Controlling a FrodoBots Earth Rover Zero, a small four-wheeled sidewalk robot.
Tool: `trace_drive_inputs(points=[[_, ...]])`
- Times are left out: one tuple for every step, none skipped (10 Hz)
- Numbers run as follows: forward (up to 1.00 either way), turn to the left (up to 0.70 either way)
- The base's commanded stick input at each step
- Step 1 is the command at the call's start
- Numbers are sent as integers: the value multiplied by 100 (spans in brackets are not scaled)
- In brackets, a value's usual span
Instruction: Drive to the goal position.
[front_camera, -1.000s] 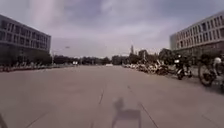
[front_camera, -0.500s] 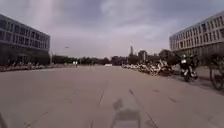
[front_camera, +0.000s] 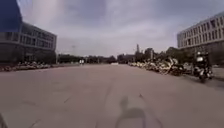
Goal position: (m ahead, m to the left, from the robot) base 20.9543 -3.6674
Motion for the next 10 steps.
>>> trace_drive_inputs(points=[[100,0],[100,0],[100,0],[100,7],[100,40],[100,30],[100,1],[100,0],[100,0],[100,0]])
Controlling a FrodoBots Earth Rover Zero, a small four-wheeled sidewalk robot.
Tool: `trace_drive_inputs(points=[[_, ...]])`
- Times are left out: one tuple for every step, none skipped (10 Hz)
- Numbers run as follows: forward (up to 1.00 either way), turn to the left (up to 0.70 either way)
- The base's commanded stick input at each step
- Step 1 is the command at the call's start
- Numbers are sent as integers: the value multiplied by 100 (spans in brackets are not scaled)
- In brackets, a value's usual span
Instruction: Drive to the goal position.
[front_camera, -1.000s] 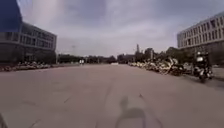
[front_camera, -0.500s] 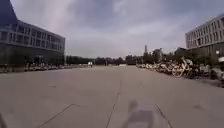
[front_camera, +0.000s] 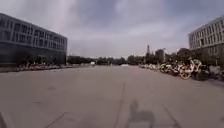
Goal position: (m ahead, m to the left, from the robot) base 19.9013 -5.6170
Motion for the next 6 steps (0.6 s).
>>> trace_drive_inputs(points=[[100,0],[100,0],[100,0],[100,0],[100,0],[100,0]])
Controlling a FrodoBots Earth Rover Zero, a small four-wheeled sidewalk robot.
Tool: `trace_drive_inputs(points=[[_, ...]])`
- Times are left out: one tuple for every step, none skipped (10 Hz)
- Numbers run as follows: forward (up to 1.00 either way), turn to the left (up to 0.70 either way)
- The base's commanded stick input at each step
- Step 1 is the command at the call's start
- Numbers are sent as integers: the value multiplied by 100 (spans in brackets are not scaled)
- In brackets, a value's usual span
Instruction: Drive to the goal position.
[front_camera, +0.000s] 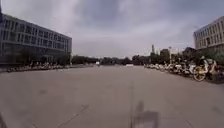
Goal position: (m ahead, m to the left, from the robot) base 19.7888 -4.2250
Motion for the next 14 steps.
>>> trace_drive_inputs(points=[[100,-2],[100,-40],[100,-40],[100,-40],[100,-37],[100,-35],[100,0],[100,-5],[100,-23],[100,-33],[100,-7],[100,0],[100,0],[100,5]])
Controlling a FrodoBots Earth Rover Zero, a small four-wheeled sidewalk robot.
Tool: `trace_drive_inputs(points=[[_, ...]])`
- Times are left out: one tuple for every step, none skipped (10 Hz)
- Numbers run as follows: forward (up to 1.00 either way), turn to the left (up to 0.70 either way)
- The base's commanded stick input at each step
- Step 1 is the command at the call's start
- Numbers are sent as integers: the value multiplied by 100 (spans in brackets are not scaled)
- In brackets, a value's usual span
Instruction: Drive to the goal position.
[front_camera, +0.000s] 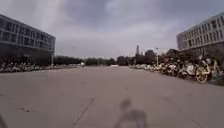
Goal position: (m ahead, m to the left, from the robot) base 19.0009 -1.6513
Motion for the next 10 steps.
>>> trace_drive_inputs(points=[[100,22],[100,39],[100,15],[100,0],[100,15],[100,19],[100,0],[100,0],[100,0],[100,0]])
